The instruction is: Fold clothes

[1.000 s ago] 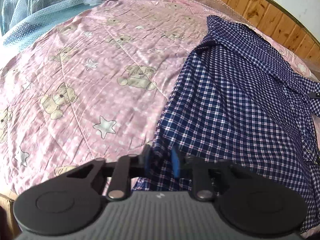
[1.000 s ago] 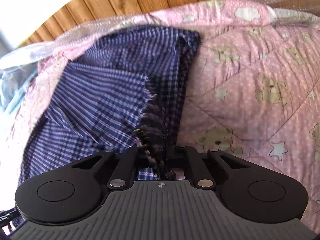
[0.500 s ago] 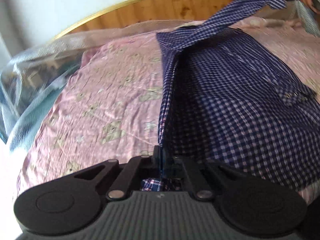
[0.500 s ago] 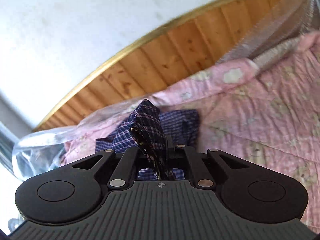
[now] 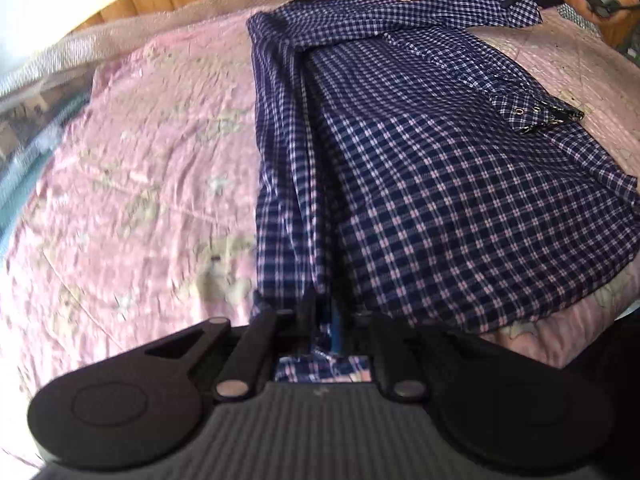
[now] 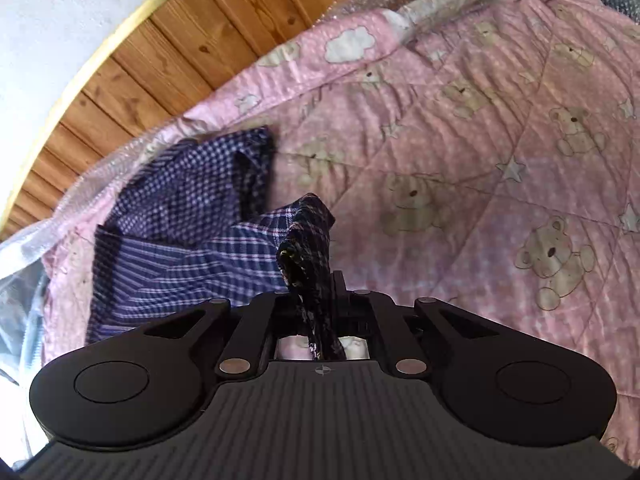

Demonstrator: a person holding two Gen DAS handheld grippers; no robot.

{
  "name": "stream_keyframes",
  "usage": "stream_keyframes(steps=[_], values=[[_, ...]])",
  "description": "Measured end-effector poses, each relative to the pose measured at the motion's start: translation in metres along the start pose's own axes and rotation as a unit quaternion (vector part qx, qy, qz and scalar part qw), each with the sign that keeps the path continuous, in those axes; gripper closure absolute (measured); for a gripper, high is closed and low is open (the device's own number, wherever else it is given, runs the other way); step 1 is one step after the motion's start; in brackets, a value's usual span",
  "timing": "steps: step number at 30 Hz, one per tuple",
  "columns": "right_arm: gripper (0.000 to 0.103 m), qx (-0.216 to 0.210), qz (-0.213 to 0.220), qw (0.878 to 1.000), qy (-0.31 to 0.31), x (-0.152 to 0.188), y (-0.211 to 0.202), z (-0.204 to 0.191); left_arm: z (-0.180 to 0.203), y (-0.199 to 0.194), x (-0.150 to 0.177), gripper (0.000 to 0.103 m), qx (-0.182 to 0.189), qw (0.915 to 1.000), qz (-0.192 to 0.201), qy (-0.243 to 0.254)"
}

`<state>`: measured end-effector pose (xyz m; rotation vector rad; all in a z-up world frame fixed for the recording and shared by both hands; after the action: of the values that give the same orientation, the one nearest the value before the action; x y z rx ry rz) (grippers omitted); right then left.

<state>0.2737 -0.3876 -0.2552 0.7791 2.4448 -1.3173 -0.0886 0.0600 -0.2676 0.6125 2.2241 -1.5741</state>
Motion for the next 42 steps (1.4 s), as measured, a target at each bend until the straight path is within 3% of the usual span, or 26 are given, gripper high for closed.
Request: stream_keyframes(steps=[4, 5, 6, 8, 9, 10, 11, 14, 17, 20, 23, 26, 29, 32, 34, 38, 41, 42], values=[[0.094, 0.064, -0.035, 0.997, -0.03, -0.003, 0.012, 0.006, -0.013, -0.009, 0.009, 0.091, 0.025, 0.9993, -0.016, -0.023], [0.078, 0.091, -0.048, 0.994, -0.038, -0.003, 0.014, 0.008, -0.02, -0.013, 0.013, 0.091, 0.035, 0.9985, -0.023, -0.034], [0.054, 0.128, -0.044, 0.989, -0.054, -0.005, 0.012, 0.007, -0.028, -0.019, 0.016, 0.09, 0.046, 0.9974, -0.031, -0.046], [0.042, 0.208, -0.008, 0.973, -0.099, -0.014, 0.0, -0.003, -0.048, -0.031, 0.02, 0.09, 0.048, 0.9957, -0.035, -0.072], [0.046, 0.241, 0.02, 0.962, -0.127, -0.019, -0.007, -0.015, -0.059, -0.035, 0.018, 0.09, 0.046, 0.9946, -0.032, -0.088], [0.046, 0.248, 0.049, 0.956, -0.151, -0.024, -0.012, -0.035, -0.07, -0.039, 0.015, 0.091, 0.042, 0.9932, -0.028, -0.105], [0.047, 0.243, 0.077, 0.951, -0.173, -0.029, -0.017, -0.057, -0.081, -0.041, 0.007, 0.091, 0.044, 0.9907, -0.017, -0.127], [0.047, 0.153, 0.097, 0.949, -0.256, -0.029, 0.003, -0.151, -0.104, -0.034, -0.025, 0.091, 0.067, 0.9793, 0.023, -0.19], [0.05, -0.011, 0.044, 0.953, -0.301, -0.015, 0.057, -0.249, -0.095, -0.004, -0.055, 0.091, 0.102, 0.9733, 0.046, -0.2], [0.063, -0.113, -0.033, 0.937, -0.328, 0.009, 0.136, -0.33, -0.079, 0.022, -0.051, 0.091, 0.127, 0.9711, 0.026, -0.2], [0.076, -0.119, -0.106, 0.934, -0.319, 0.028, 0.219, -0.358, -0.065, 0.039, -0.031, 0.091, 0.148, 0.9674, -0.006, -0.205], [0.08, -0.063, -0.165, 0.931, -0.318, 0.036, 0.294, -0.341, -0.057, 0.05, -0.01, 0.091, 0.172, 0.9594, -0.03, -0.221], [0.081, -0.057, -0.14, 0.932, -0.328, 0.024, 0.322, -0.328, -0.066, 0.046, 0.011, 0.095, 0.194, 0.943, -0.043, -0.267], [0.078, -0.039, -0.134, 0.933, -0.332, 0.011, 0.333, -0.332, -0.072, 0.043, 0.013, 0.095, 0.198, 0.9383, -0.059, -0.277], [0.076, -0.021, -0.128, 0.939, -0.319, 0.008, 0.325, -0.338, -0.076, 0.035, 0.004, 0.095, 0.192, 0.9431, -0.054, -0.266], [0.076, -0.089, -0.124, 0.947, -0.281, 0.033, 0.265, -0.346, -0.084, 0.027, -0.022, 0.093, 0.203, 0.9442, -0.02, -0.259], [0.076, -0.107, -0.167, 0.935, -0.293, 0.077, 0.257, -0.332, -0.072, 0.035, -0.027, 0.091, 0.199, 0.9502, -0.03, -0.238], [0.081, -0.098, -0.174, 0.929, -0.311, 0.091, 0.261, -0.323, -0.066, 0.038, -0.027, 0.091, 0.195, 0.9531, -0.037, -0.228]])
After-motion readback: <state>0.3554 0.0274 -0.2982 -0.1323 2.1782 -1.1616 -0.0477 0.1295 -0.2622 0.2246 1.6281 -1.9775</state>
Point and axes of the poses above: each gripper's, at about its wrist camera, not at the fingertips, and y roughly the way its jaws point, z to its right, x to its underside, the point moved 4 cm from there along y, roughly the way its jaws point, and after that the axes turned 13 degrees about -x, right-handed, at the moved point
